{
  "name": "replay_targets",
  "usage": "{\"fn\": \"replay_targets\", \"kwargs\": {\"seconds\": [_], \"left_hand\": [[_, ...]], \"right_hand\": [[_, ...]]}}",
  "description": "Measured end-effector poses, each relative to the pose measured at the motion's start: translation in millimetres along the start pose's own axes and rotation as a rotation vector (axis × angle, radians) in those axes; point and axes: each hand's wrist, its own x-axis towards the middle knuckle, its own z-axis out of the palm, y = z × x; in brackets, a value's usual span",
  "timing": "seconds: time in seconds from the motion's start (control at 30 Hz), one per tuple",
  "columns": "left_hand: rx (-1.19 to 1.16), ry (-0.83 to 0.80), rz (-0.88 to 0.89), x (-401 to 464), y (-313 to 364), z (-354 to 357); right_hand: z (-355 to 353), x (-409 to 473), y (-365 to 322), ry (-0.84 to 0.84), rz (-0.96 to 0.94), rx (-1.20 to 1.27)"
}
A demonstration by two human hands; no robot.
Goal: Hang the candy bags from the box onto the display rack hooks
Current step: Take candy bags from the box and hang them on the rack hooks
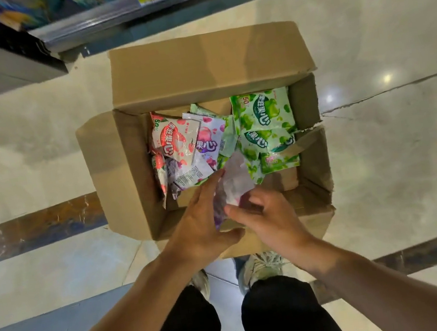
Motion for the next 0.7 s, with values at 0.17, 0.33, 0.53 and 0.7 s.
{"fn": "replay_targets", "kwargs": {"seconds": [0.17,0.33,0.53,0.7], "left_hand": [[-0.193,0.209,0.0,-1.3,-5.4,-23.1],[0.001,0.295,-0.197,8.3,-15.4,-68.0],[-0.031,0.373,-0.249,17.5,-42.0,-98.5],[-0.077,0.364,-0.262,22.3,-61.9,-85.9]], "right_hand": [[16.9,0.5,-19.1,-0.191,-0.082,-0.004],[12.4,36.6,-21.8,-0.035,-0.129,-0.012],[20.6,141.6,1.4,0.237,0.068,0.033],[46.3,197.0,21.4,0.364,0.073,0.002]]}}
